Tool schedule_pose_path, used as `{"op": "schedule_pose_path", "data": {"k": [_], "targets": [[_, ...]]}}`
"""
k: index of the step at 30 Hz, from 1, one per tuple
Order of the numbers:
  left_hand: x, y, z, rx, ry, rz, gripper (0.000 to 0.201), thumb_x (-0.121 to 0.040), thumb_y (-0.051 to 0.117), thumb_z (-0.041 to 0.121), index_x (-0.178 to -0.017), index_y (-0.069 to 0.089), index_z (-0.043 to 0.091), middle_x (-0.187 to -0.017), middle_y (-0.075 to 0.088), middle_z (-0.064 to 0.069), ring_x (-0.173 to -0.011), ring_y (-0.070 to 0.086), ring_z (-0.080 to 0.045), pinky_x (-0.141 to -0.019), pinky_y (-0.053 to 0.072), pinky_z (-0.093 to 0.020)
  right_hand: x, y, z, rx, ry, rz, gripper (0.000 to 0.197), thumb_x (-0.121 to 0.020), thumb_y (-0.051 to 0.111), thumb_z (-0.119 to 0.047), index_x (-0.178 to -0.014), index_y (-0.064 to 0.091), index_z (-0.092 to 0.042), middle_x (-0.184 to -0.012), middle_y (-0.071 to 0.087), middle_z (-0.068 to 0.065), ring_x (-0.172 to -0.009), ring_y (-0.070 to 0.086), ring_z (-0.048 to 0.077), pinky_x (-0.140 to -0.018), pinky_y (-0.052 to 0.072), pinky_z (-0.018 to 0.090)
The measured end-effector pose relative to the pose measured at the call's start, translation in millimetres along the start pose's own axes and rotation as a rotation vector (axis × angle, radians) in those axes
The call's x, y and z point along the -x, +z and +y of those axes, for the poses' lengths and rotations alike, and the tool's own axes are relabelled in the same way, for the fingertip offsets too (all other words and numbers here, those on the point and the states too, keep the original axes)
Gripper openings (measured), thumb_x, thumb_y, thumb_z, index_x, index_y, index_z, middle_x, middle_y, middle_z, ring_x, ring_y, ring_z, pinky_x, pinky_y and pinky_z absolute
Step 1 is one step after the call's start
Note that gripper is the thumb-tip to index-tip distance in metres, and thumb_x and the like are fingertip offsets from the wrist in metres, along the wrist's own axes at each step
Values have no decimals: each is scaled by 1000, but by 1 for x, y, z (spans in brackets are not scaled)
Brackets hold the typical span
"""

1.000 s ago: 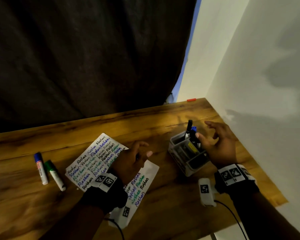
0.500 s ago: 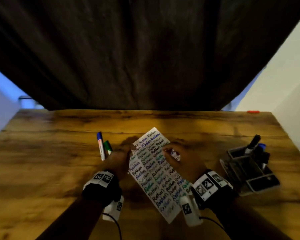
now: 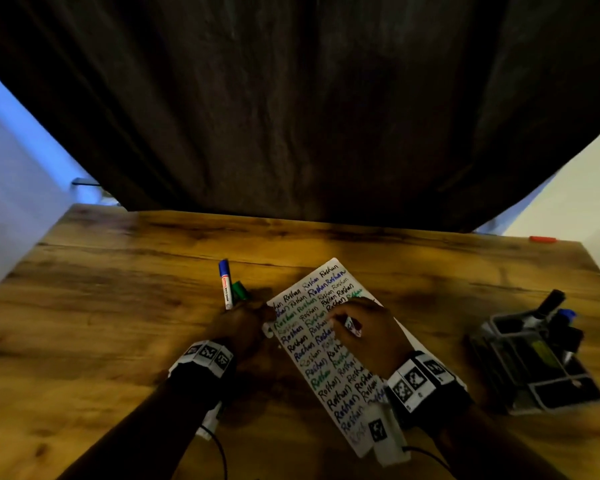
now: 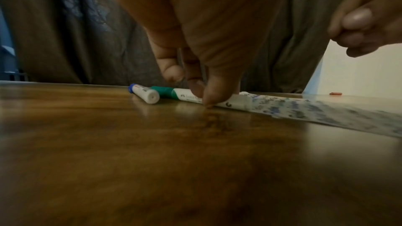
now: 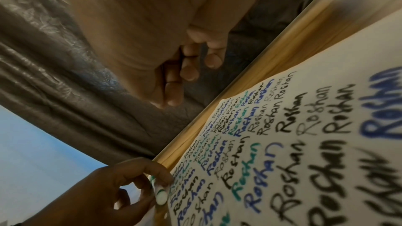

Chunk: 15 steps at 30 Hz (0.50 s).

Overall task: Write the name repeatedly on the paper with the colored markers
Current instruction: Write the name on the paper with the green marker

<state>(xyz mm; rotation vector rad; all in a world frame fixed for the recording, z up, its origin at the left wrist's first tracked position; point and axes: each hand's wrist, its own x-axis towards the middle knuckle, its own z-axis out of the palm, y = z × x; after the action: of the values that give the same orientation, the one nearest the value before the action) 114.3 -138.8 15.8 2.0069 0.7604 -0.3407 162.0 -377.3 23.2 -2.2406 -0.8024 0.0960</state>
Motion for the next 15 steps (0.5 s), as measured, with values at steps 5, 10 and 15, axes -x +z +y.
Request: {"op": "schedule_pose_path", "data": {"k": [5, 10, 15], "targets": [[3, 3, 14, -731, 301, -87, 37, -104, 48, 28, -137, 57, 13, -140, 58, -10, -127, 55, -28, -85, 46, -21, 9, -5, 7, -16, 43, 4, 10, -91, 62, -24, -97, 69, -23, -91, 62, -18, -83, 53, -21, -67, 40, -2], [5, 8, 26, -998, 666, -114, 41, -104, 41, 38, -145, 42, 45, -155, 36, 14, -132, 50, -15, -99, 51, -35, 21, -15, 7, -102, 101, 51, 14, -91, 63, -27, -104, 66, -23, -87, 60, -23, -82, 57, -15, -67, 44, 2], [23, 46, 46, -969, 974, -22, 40, -101, 48, 39, -141, 48, 42, -145, 49, 12, -134, 44, -18, -102, 46, -39, 28, -17, 4, -246, 239, 73, 35, -88, 58, -51, -118, 58, -33, -96, 73, -12, -88, 66, -6, -77, 57, 17]]}}
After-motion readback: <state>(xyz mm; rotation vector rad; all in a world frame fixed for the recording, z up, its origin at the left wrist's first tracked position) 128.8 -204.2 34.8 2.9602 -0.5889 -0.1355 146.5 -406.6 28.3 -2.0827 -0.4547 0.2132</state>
